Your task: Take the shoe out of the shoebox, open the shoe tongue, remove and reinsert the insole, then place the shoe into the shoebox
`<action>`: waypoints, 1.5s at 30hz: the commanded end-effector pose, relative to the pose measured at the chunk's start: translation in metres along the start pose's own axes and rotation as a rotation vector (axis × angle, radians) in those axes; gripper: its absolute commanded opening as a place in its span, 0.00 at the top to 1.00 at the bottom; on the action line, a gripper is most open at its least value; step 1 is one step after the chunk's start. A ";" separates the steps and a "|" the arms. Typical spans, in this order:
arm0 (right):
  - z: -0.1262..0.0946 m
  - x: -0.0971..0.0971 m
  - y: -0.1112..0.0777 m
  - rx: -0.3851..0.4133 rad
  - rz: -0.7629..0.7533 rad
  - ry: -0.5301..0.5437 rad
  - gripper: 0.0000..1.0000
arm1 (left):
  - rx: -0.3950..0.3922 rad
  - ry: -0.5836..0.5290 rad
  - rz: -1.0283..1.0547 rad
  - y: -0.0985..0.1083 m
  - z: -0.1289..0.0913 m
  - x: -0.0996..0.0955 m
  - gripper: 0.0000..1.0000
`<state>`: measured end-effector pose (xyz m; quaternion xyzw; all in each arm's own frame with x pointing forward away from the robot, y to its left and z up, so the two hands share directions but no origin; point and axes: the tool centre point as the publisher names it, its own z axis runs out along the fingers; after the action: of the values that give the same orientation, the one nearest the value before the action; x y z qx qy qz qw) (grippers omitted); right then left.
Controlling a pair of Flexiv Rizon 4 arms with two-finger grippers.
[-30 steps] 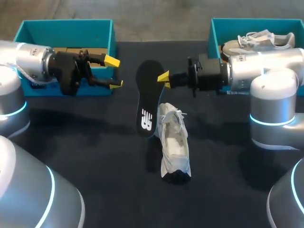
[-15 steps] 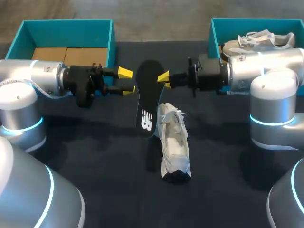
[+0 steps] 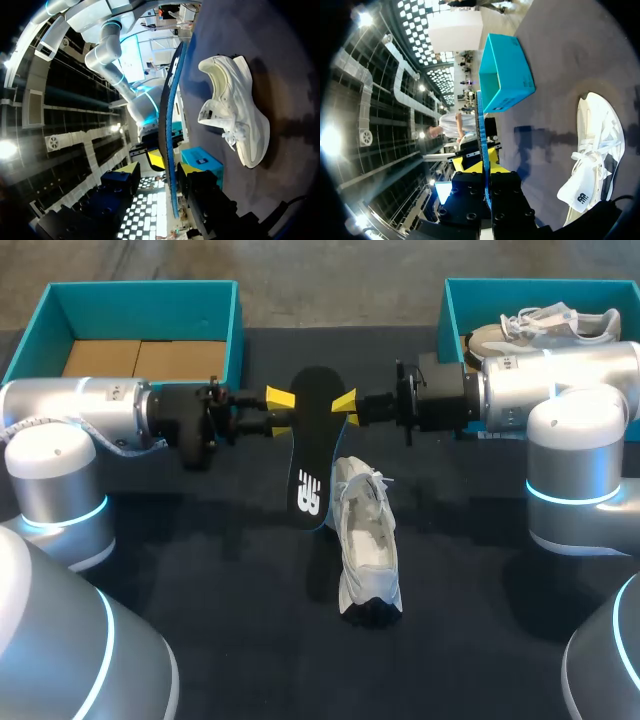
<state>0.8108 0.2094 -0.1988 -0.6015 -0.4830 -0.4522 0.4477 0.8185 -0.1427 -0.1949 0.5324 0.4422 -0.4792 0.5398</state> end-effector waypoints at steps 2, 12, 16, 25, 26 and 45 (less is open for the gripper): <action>0.001 0.001 -0.001 -0.001 0.001 -0.007 1.00 | -0.009 -0.008 0.008 0.006 0.012 0.001 0.54; 0.001 0.001 -0.001 -0.001 0.001 -0.007 1.00 | -0.010 -0.001 0.004 0.013 0.020 0.004 0.60; 0.001 0.001 -0.001 -0.001 0.001 -0.007 1.00 | -0.009 0.007 -0.004 0.015 0.022 0.008 0.61; 0.001 0.001 -0.001 -0.001 0.001 -0.007 1.00 | -0.010 0.031 -0.008 0.016 0.025 0.014 0.75; 0.001 0.001 -0.001 -0.001 0.001 -0.007 1.00 | -0.009 0.030 -0.009 0.016 0.026 0.014 0.75; 0.001 0.001 -0.001 -0.001 0.001 -0.007 1.00 | -0.012 0.038 -0.021 0.016 0.032 0.023 1.00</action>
<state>0.8111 0.2090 -0.1993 -0.6019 -0.4828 -0.4522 0.4475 0.8370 -0.1743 -0.2114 0.5349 0.4614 -0.4732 0.5264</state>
